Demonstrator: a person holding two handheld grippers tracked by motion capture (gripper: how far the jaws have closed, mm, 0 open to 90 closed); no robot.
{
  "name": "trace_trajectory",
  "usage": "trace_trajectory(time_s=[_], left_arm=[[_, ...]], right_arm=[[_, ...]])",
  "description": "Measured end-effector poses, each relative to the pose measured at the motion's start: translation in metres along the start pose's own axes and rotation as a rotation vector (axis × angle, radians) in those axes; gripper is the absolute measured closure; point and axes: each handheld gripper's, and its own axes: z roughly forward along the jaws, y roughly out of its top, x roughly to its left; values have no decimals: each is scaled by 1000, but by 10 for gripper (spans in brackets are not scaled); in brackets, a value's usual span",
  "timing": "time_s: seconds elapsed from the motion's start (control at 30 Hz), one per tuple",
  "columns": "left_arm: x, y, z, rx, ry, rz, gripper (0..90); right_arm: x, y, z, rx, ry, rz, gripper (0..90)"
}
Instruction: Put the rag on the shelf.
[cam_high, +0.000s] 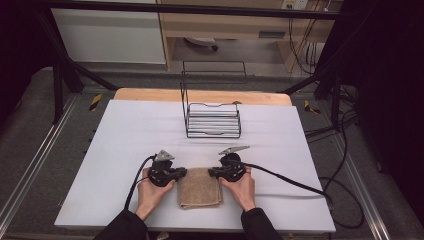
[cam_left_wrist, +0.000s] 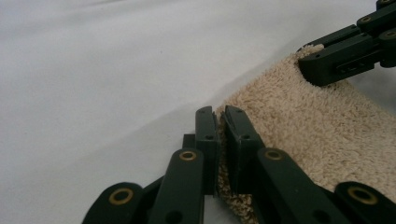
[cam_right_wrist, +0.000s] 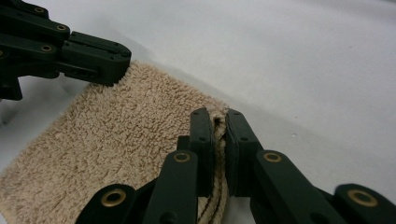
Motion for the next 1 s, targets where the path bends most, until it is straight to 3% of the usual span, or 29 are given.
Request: trace_trajectory(time_s=[0.1,0.17,0.37,1.0], left_arm=[[0,1,-3,-15,-7,-3,851],[0,3,-10,-52,-27,0,851],[-6,7,-24,-103,-29,28,852],[-21,17,-46,-190,-43,87,851]], right_arm=[[1,0,-4,-22,-1,-4,837],[2,1,-8,-37,4,-10,837],[7,3,-21,-88,14,-18,839],[17,3,-50,-212,26,-53,840]])
